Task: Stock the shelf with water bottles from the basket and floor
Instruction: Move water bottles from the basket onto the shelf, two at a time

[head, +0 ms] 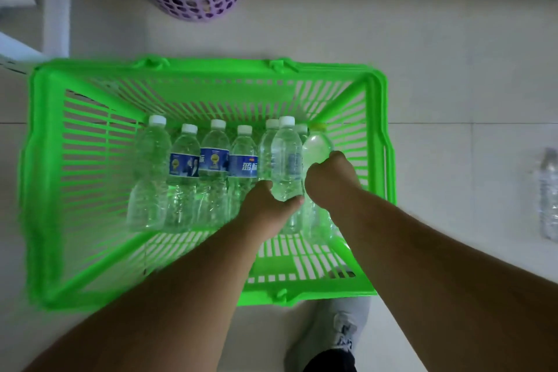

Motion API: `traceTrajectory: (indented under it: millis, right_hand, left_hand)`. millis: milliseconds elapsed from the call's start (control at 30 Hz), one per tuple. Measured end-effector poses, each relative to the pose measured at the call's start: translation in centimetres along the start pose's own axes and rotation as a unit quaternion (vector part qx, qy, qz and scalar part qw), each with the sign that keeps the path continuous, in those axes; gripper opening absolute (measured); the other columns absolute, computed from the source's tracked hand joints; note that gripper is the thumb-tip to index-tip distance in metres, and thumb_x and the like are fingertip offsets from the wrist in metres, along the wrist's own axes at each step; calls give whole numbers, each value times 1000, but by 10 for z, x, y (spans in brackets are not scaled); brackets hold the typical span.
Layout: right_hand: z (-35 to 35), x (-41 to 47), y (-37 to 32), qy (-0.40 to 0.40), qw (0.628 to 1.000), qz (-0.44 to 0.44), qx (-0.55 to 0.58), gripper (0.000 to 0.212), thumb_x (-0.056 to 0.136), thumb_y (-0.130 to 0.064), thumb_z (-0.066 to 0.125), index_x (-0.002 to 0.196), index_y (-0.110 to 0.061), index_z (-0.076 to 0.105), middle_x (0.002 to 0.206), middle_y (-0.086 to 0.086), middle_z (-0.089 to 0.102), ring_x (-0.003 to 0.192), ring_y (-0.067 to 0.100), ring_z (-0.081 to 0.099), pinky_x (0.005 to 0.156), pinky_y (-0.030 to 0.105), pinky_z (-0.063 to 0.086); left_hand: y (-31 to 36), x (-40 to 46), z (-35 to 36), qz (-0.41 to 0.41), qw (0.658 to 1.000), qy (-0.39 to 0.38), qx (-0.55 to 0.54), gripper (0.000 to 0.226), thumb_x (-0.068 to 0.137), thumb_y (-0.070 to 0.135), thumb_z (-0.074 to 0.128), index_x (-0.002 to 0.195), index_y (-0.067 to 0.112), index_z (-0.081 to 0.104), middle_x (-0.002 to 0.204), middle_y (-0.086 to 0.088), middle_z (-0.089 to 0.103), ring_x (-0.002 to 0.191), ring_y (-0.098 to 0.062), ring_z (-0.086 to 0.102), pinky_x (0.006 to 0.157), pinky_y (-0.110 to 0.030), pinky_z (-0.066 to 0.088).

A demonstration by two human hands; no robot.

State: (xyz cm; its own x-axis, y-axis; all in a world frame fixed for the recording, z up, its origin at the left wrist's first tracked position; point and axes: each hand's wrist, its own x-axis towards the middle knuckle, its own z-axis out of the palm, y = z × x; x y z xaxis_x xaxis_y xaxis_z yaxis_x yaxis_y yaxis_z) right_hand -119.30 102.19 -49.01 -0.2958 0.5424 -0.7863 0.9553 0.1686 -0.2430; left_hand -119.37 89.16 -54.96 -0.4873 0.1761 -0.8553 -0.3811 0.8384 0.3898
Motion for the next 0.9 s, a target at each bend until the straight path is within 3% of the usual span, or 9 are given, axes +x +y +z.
traceTrajectory:
  millis: [67, 133, 233, 367, 533, 667, 767, 833, 900]
  right_hand:
    - [12, 1, 1, 27, 1000, 3, 6, 41, 85, -9, 50, 125, -10, 49, 120, 9, 57, 101, 28, 58, 79, 31, 50]
    - [20, 3, 3, 55, 998, -1, -26, 45, 85, -10, 51, 129, -4, 46, 130, 15, 53, 118, 35, 54, 99, 41, 47]
    - [25, 8, 2, 77, 995, 4, -58, 44, 86, -11, 52, 130, -3, 47, 133, 19, 48, 120, 36, 51, 103, 40, 44]
    - [33, 11, -2, 90, 991, -16, -94, 40, 90, -26, 57, 123, -4, 54, 127, 22, 51, 116, 37, 52, 97, 35, 43]
    - [50, 35, -5, 19, 997, 13, -67, 58, 83, -57, 66, 114, -8, 63, 115, 15, 66, 105, 33, 64, 81, 31, 49]
    - [51, 50, 2, 0, 1000, 5, 26, 61, 74, -57, 77, 110, -10, 64, 89, 7, 64, 76, 26, 64, 55, 23, 41]
    - [47, 50, 9, 2, 998, 2, 65, 53, 71, -54, 81, 103, -14, 67, 73, 1, 63, 58, 16, 59, 46, 20, 38]
    - [46, 46, 11, 2, 998, -24, 53, 54, 72, -54, 81, 107, -15, 66, 79, -1, 65, 63, 15, 61, 46, 18, 40]
    - [43, 34, 10, -2, 998, -55, 30, 59, 73, -55, 79, 114, -16, 61, 93, -1, 65, 76, 16, 63, 56, 22, 43]
  left_hand:
    - [-2, 13, 7, -4, 1000, 5, 11, 91, 71, 63, 71, 141, 10, 46, 144, -13, 52, 125, -28, 56, 86, -32, 47]
    - [-3, 19, 6, -1, 1000, 5, 18, 90, 67, 62, 69, 130, 1, 52, 135, -21, 56, 119, -34, 58, 86, -37, 50]
    - [-11, 17, -4, -8, 999, -3, 40, 90, 67, 63, 71, 128, 0, 51, 133, -22, 56, 116, -32, 59, 83, -29, 47]
    - [-30, 8, -18, -30, 998, -22, 49, 86, 69, 63, 72, 133, 9, 51, 132, -12, 59, 108, -24, 62, 57, -21, 37]
    - [-38, 11, -31, -46, 999, -6, 24, 91, 72, 56, 76, 144, 10, 43, 143, -10, 53, 111, -24, 61, 76, -23, 40]
    - [-43, 13, -27, -30, 999, -1, 11, 106, 69, 68, 74, 149, 11, 35, 155, -12, 40, 133, -29, 50, 92, -27, 37]
    - [-46, 14, -28, -29, 1000, 9, -4, 101, 70, 65, 75, 146, 9, 40, 152, -12, 44, 133, -30, 50, 94, -30, 39]
    - [-47, 9, -32, -37, 999, 9, -27, 94, 71, 60, 77, 141, 8, 46, 147, -13, 50, 127, -30, 54, 93, -30, 41]
    - [-46, -4, -40, -39, 998, 10, -49, 81, 69, 58, 79, 129, 9, 57, 132, -13, 62, 114, -29, 63, 89, -33, 49]
